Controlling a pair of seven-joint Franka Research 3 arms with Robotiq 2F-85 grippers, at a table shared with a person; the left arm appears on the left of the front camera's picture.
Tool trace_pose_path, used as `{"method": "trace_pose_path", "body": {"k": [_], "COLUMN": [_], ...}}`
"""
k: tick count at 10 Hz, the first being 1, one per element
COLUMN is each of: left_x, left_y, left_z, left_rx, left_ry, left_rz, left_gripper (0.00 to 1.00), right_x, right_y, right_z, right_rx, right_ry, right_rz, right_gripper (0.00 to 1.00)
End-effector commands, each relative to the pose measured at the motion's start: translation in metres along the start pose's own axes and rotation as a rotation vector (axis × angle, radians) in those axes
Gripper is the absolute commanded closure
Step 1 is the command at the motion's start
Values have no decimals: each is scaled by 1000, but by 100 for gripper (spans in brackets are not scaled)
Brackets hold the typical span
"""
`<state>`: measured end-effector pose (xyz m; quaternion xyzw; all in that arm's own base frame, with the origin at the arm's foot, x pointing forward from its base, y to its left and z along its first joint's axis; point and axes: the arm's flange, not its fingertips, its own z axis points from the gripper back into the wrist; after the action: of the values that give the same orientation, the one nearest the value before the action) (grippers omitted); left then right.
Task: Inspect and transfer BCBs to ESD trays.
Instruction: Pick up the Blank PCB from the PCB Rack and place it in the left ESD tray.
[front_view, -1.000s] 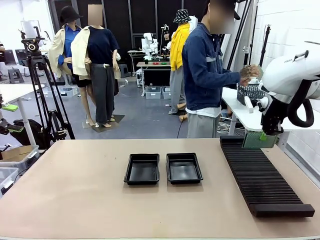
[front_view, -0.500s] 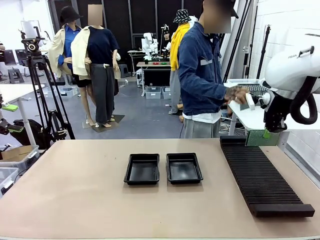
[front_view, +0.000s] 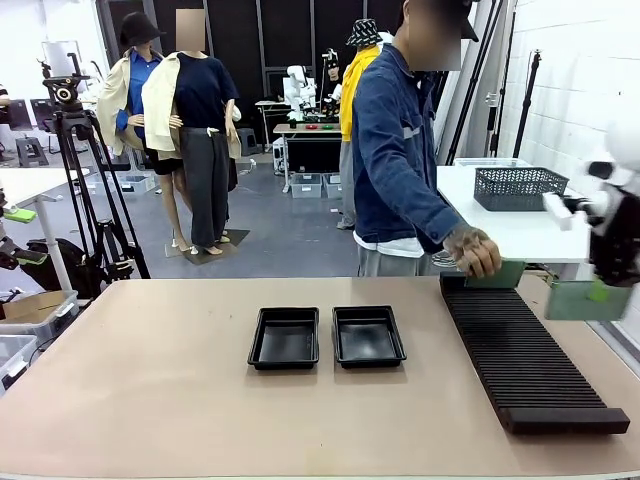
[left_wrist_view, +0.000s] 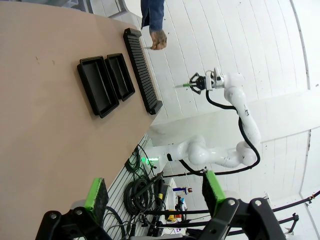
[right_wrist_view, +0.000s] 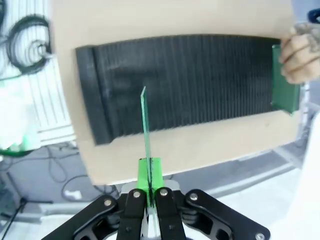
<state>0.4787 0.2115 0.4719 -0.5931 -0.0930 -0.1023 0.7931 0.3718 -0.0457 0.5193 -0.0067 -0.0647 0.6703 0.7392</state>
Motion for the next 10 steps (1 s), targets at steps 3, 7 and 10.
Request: {"method": "trace_pose_path", "body": {"k": [3,7,10], "left_x": [-1,-1,-1], "left_y": [-1,-1,-1], "left_z": [1,1,1], "left_rx": [7,7,7], "left_ry": [1,1,1], "left_rz": [0,0,0], "left_gripper": [0,0,0], "right_x": [-7,-13,-13], "right_y": [21,30,30], "right_z": [15,16,16], "right_rx": [157,59,59], "right_ry": [62,33,33], "right_rz": [61,12,12], "right_gripper": [100,100,100]}}
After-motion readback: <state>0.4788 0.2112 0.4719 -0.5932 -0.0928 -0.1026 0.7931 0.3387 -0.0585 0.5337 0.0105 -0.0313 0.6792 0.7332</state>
